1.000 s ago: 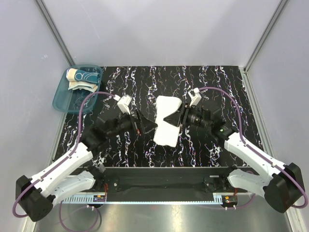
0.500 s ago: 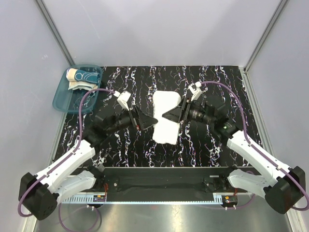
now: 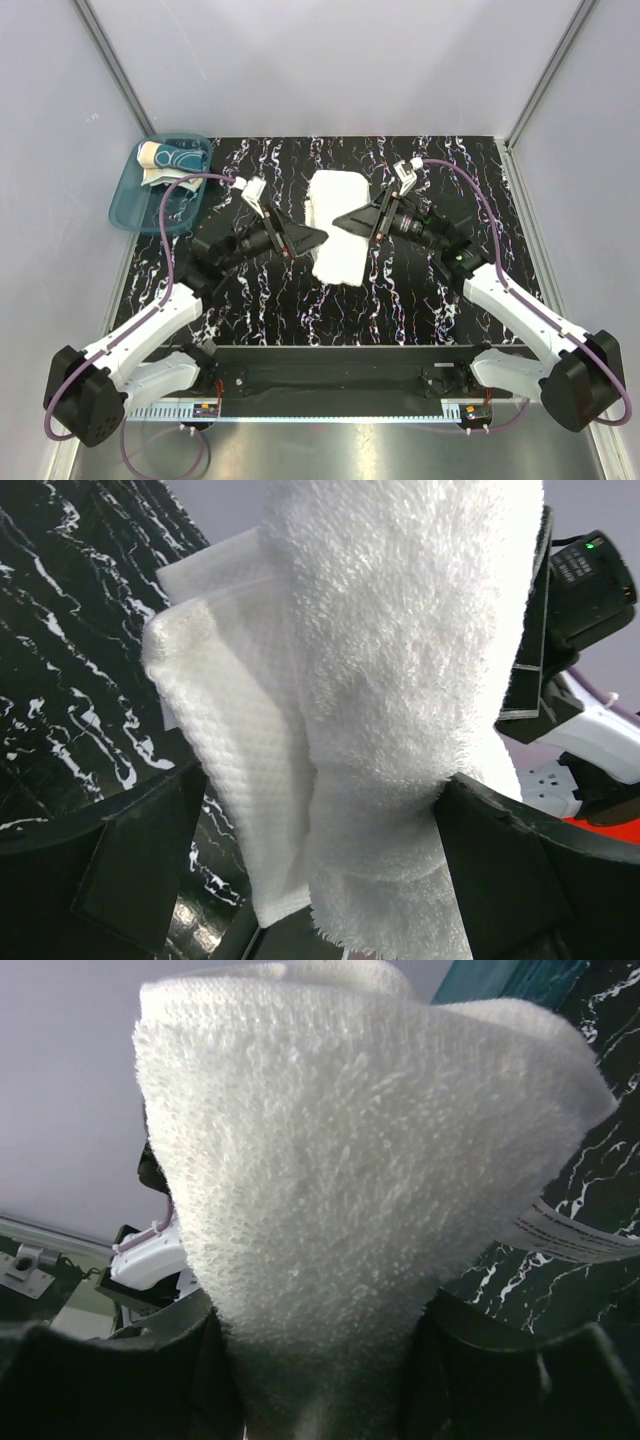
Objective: Roll the towels
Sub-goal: Place the rolled towel into the container
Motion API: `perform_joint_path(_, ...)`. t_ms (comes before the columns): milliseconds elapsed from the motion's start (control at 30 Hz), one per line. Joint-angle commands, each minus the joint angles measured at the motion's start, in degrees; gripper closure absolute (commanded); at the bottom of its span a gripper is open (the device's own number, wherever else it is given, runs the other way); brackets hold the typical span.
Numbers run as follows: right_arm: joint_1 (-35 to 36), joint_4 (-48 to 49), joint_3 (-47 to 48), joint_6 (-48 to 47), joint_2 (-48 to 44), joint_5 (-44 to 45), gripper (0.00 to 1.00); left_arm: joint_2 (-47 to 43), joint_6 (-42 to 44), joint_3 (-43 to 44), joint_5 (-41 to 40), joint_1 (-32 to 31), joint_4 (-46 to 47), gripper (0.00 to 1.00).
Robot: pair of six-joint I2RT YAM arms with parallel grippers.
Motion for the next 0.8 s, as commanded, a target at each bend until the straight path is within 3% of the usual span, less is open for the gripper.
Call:
perform_joint_path(0,1.76,18.72,1.43,8.81,-0.31,-6.81,0.50,3.11,-0.58,-1.52,2.74,-1.08,2.70,0.01)
perform_joint_path(67,1.76,17.94,1.17,8.38,-0.40,-6.11,0.50,2.93,-0.84,-1.17,3.00,-1.08,3.24,0.01)
perform_joint_path(233,2.20,-2.08,3.88,-2.59,-3.29,2.32,0.52,1.26,-0.58,0.76,3.71,-1.08,1.48,0.01)
perform_joint_path(400,2.81,-9.74,5.38,-7.70,-3.74,5.14,0.54,0.12,-1.02,1.64,3.97,-1.08,0.16,0.01)
perform_joint_path(533,3.69,-10.46,4.68,-8.68,-3.56,7.07,0.55,-0.06,-4.43,1.73,5.72,-1.08,3.14,0.01)
perform_joint_path(667,4.05,-7.65,3.02,-7.89,-3.74,6.90,0.55,2.48,-10.58,0.33,9.94,-1.08,14.70,0.02)
perform_joint_path(767,4.05,-5.01,2.40,-7.09,-4.18,6.90,0.55,3.89,-14.99,-1.34,11.70,-1.08,22.37,0.14)
